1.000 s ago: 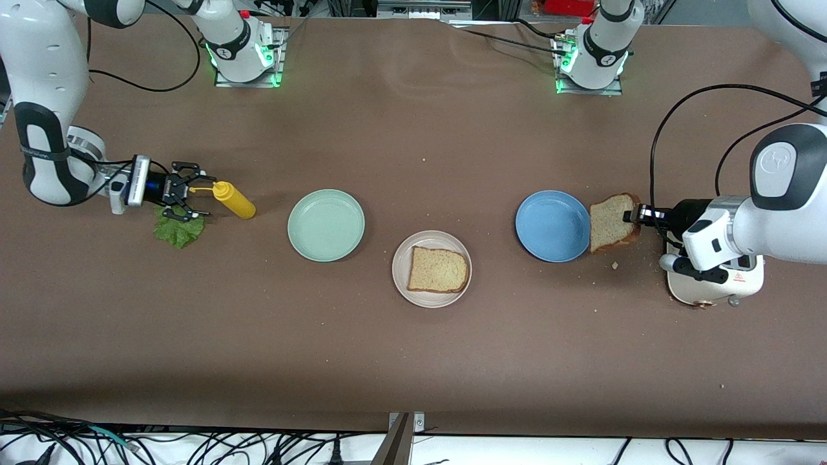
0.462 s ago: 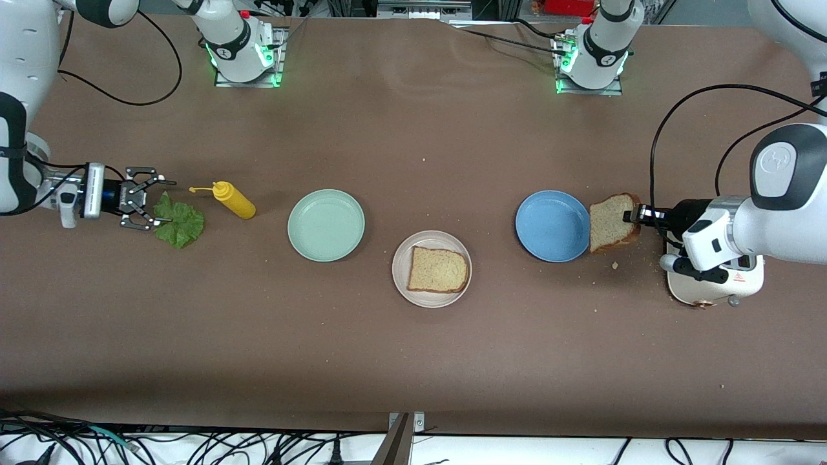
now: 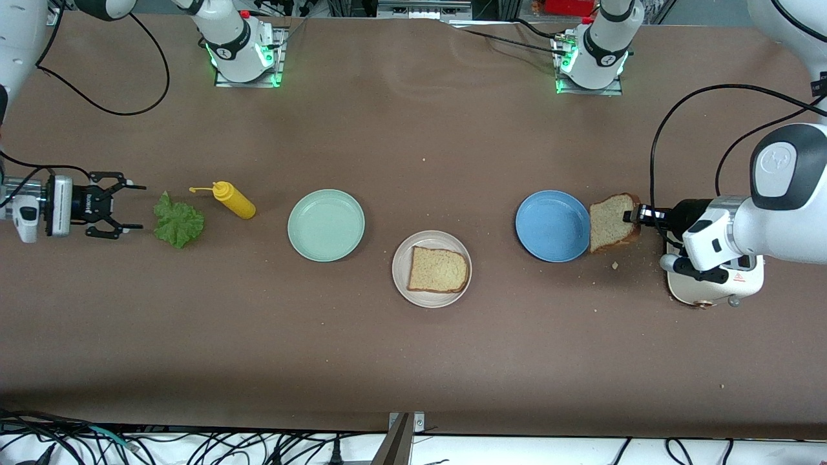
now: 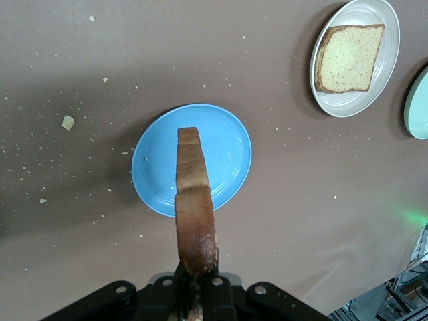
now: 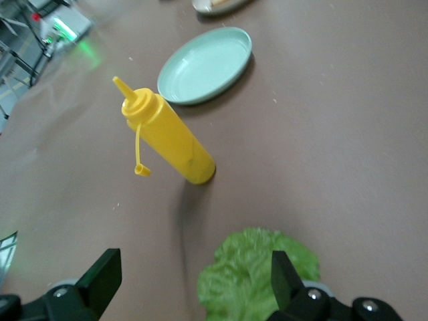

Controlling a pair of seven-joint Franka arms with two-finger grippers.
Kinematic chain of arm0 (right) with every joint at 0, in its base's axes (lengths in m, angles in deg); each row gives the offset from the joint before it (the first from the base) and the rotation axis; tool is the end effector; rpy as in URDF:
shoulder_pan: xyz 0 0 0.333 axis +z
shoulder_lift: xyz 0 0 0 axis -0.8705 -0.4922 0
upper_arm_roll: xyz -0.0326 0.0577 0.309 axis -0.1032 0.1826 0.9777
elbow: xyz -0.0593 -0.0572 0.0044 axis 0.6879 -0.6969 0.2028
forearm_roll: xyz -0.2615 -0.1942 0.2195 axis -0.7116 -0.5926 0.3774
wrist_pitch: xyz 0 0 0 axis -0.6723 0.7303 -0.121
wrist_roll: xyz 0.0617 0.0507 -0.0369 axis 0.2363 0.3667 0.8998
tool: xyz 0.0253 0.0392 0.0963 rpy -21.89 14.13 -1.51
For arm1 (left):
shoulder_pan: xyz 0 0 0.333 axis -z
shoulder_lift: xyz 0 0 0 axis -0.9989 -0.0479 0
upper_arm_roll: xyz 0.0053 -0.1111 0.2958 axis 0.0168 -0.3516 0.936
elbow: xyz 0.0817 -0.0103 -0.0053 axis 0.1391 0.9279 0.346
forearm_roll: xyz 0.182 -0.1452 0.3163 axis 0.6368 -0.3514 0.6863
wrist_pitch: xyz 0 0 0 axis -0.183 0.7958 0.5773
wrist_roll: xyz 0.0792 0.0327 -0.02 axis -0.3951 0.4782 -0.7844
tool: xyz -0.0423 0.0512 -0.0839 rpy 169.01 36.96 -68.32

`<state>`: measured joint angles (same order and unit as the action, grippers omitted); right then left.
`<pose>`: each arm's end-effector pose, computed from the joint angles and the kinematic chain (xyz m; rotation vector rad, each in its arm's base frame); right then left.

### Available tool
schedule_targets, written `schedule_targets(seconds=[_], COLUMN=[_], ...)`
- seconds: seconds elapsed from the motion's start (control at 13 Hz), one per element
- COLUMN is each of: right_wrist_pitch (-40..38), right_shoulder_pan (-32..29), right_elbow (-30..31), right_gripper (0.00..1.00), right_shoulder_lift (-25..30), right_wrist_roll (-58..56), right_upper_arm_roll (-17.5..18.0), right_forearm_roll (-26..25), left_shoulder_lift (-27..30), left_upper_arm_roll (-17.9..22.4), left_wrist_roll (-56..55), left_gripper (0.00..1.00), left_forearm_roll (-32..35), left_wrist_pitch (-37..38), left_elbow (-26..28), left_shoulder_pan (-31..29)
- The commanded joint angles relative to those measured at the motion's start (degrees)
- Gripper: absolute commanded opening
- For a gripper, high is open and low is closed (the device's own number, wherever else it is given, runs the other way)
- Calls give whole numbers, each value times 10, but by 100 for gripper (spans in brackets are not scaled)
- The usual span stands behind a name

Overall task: Make sandwich in beige plate with both arms
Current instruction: 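Draw the right gripper back and open it beside the lettuce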

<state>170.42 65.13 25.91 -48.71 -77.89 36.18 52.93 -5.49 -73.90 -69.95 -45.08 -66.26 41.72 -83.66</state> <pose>0.5602 -0.2273 0.2670 -1.9638 -1.3420 -0.3135 0.6445 -0.0302 0.4213 2.7143 -0.2157 -0.5107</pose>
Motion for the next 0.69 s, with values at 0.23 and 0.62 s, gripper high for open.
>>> schedule_targets(seconds=[0.23, 0.62], right_wrist_pitch=[119, 210], right_shoulder_pan=[1, -2], right_elbow=[6, 31], right_gripper=[99, 99], right_shoulder_lift=[129, 149], right_wrist_roll=[302, 597], right_upper_arm_roll=[108, 166], right_forearm_roll=[-203, -327], left_shoulder_lift=[-2, -2], left_upper_arm_roll=[4, 4], left_wrist_roll=[-6, -6], left_gripper=[0, 0], left_forearm_roll=[-22, -21], left_wrist_pitch=[6, 6], left_elbow=[-10, -10], left_shoulder_pan=[1, 1])
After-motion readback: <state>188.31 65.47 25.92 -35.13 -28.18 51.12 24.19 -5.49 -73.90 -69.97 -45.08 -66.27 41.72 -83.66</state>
